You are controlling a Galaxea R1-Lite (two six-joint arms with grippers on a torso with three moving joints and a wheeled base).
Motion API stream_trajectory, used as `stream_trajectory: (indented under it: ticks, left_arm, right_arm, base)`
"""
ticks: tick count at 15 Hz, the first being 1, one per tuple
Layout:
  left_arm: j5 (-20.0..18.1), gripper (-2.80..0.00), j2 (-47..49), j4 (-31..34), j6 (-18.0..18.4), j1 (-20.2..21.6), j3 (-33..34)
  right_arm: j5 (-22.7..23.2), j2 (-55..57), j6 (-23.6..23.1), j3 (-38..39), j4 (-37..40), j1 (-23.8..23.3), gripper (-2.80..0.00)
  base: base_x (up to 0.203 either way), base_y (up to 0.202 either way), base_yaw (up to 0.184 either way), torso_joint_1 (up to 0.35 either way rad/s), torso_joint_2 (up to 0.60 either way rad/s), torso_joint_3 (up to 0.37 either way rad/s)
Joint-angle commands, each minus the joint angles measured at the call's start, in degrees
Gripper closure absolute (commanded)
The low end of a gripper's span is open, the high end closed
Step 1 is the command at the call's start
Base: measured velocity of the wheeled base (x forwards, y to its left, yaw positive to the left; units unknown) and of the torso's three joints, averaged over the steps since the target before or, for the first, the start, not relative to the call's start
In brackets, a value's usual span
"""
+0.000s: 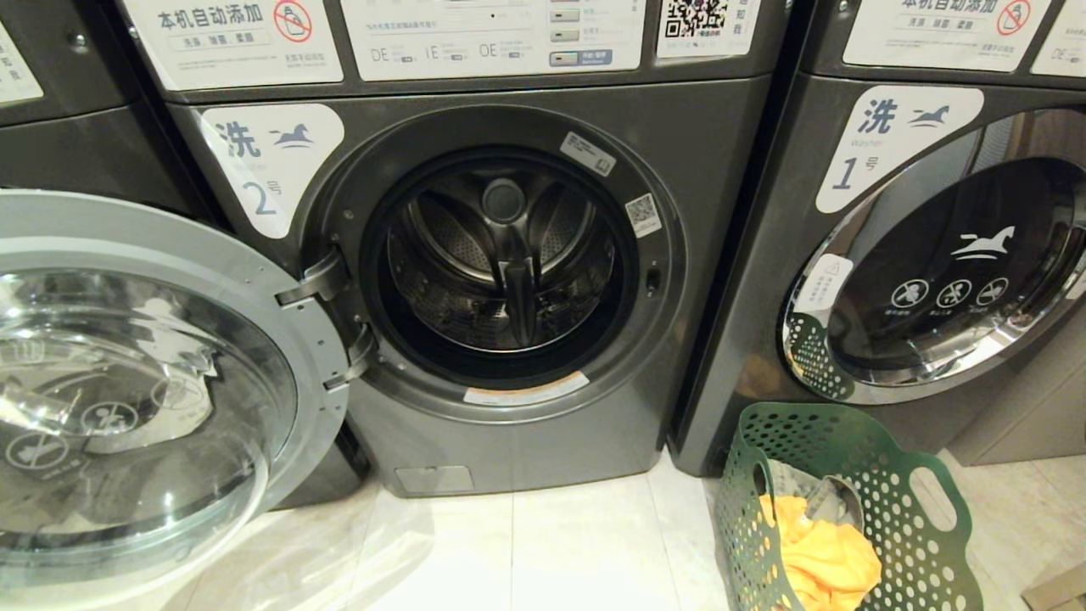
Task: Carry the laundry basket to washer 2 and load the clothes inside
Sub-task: Place the clothes into the washing machine
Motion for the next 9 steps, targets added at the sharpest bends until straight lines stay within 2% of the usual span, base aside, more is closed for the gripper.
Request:
stream_trajectory:
  ticks: [1, 9]
  left_arm:
    - [0.03, 0.00, 0.09, -0.02, -0.01, -0.07, 0.35]
    - [0.03, 0.00, 0.09, -0.02, 0.07, 0.01, 0.35]
  right_arm:
    - [0.00, 0.06, 0.01, 0.00, 0.00, 0.00, 0.00]
    - [0.00, 0.06, 0.01, 0.00, 0.00, 0.00, 0.00]
  base:
    - [0.000, 0.000, 0.000, 0.000, 0.00, 0.000]
    - [0.000, 0.000, 0.000, 0.000, 0.00, 0.000]
